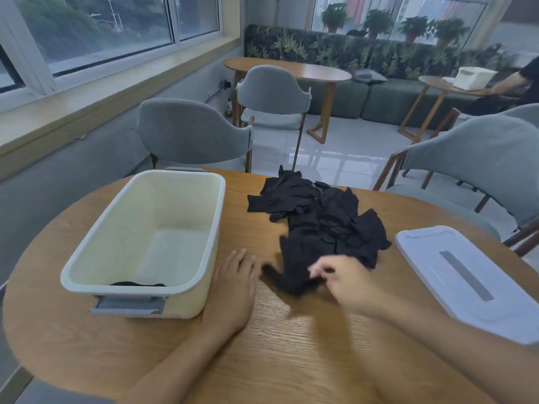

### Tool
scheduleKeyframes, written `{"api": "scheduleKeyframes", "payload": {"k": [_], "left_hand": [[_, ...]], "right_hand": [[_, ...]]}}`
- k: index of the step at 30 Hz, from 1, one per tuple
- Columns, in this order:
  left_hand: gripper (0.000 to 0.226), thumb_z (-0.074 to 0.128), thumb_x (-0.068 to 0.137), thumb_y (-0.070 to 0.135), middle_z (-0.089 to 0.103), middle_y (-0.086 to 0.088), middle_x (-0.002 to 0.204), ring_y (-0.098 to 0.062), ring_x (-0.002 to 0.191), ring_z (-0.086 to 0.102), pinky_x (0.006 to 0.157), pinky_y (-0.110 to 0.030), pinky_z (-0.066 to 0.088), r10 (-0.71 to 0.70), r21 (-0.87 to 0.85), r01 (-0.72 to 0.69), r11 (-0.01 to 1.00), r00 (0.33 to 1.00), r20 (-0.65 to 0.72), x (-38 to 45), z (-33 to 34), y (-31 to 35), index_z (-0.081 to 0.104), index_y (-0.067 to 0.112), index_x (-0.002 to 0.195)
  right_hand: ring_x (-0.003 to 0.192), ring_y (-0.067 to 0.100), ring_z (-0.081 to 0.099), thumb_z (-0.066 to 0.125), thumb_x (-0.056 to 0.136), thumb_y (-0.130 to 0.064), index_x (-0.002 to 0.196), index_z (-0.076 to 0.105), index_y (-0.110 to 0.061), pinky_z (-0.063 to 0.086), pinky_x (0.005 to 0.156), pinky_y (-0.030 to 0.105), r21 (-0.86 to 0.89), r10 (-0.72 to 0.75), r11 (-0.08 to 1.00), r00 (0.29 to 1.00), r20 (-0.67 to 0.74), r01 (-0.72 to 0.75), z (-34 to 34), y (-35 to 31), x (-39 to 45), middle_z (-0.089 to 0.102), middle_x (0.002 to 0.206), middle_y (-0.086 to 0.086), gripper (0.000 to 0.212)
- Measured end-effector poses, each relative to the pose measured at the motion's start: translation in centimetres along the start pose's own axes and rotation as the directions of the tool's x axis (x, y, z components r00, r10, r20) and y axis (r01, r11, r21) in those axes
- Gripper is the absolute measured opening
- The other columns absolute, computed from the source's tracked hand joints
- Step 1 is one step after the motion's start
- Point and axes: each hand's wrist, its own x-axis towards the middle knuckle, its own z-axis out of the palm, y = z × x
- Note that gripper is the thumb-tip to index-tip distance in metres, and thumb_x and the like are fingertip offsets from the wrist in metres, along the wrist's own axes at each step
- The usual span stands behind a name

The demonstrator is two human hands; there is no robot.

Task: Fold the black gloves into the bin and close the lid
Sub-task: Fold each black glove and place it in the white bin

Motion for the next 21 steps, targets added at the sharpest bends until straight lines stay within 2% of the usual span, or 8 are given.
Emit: {"api": "scheduleKeyframes", "payload": {"k": [2,3,7,8,11,14,18,21], "left_hand": [[0.046,0.035,0.107,0.030,0.030,0.004,0.163,-0.013,0.152,0.019,0.122,-0.028,0.009,0.004,0.009,-0.004,1.000,1.000,-0.004,0.0,0.1,0.0,0.040,0.024,0.153],[0.046,0.034,0.107,0.030,0.029,0.004,0.163,-0.013,0.152,0.019,0.122,-0.028,0.009,0.002,0.009,-0.002,1.000,1.000,-0.005,0.0,0.1,-0.1,0.040,0.025,0.153],[0.046,0.036,0.107,0.029,0.031,0.004,0.162,-0.014,0.152,0.020,0.122,-0.030,0.012,0.005,-0.005,-0.005,1.000,1.000,0.001,0.0,0.4,-0.3,0.042,0.024,0.152],[0.046,0.036,0.107,0.029,0.031,0.004,0.163,-0.014,0.152,0.020,0.123,-0.030,0.013,0.005,-0.004,-0.005,1.000,1.000,0.004,0.0,0.4,-0.3,0.042,0.024,0.152],[0.046,0.036,0.107,0.030,0.030,0.004,0.163,-0.014,0.152,0.020,0.123,-0.032,0.014,0.005,-0.007,-0.005,1.000,1.000,0.004,0.0,0.4,-0.3,0.042,0.025,0.152],[0.046,0.036,0.107,0.030,0.031,0.004,0.163,-0.014,0.152,0.020,0.124,-0.033,0.016,-0.001,-0.008,0.001,1.000,1.000,0.013,0.0,0.4,-0.3,0.042,0.024,0.152],[0.046,0.033,0.108,0.032,0.031,0.004,0.163,-0.015,0.152,0.020,0.123,-0.033,0.016,0.000,0.001,0.000,1.000,1.000,0.015,0.1,0.3,-0.2,0.042,0.024,0.152],[0.047,0.027,0.108,0.036,0.031,0.003,0.162,-0.015,0.152,0.020,0.124,-0.035,0.015,0.002,-0.016,-0.001,1.000,1.000,0.021,0.1,0.2,-0.2,0.043,0.025,0.151]], "right_hand": [[0.094,0.001,0.062,0.043,0.089,0.006,0.090,0.068,-0.038,0.044,0.081,0.005,-0.115,-0.001,0.993,1.000,0.003,0.002,1.8,1.3,-1.8,0.067,0.098,-0.020,0.051],[0.098,-0.001,0.060,0.043,0.090,0.007,0.097,0.069,-0.037,0.039,0.079,0.002,-0.153,-0.023,0.988,1.000,-0.015,0.020,2.3,1.3,-2.3,0.065,0.101,-0.021,0.051],[0.103,-0.002,0.054,0.043,0.092,0.002,0.106,0.067,-0.033,0.040,0.083,0.008,-0.145,-0.063,0.988,0.997,-0.051,0.055,3.0,0.5,-2.6,0.063,0.108,-0.015,0.044],[0.109,-0.002,0.052,0.046,0.094,-0.002,0.111,0.066,-0.033,0.041,0.088,0.010,-0.159,-0.094,0.984,0.995,-0.045,0.085,3.2,0.4,-2.5,0.062,0.112,-0.015,0.040],[0.141,0.005,0.028,0.052,0.101,-0.015,0.135,0.056,-0.031,0.030,0.116,0.023,-0.300,-0.201,0.932,0.979,0.044,0.205,4.3,1.3,-2.3,0.046,0.145,-0.015,0.038],[0.151,0.010,0.010,0.045,0.106,-0.024,0.148,0.043,-0.029,0.019,0.120,0.028,-0.370,-0.208,0.898,0.971,0.116,0.237,5.1,1.7,-2.4,0.029,0.159,-0.011,0.042],[0.145,0.004,0.019,0.048,0.103,-0.039,0.148,0.041,-0.033,0.023,0.115,0.022,-0.297,-0.231,0.921,0.968,0.101,0.251,5.5,0.7,-3.6,0.029,0.155,-0.016,0.046],[0.135,-0.001,0.034,0.049,0.102,-0.042,0.140,0.051,-0.031,0.029,0.111,0.017,-0.221,-0.264,0.936,0.962,0.067,0.272,4.7,-0.5,-4.0,0.044,0.143,-0.018,0.040]]}}
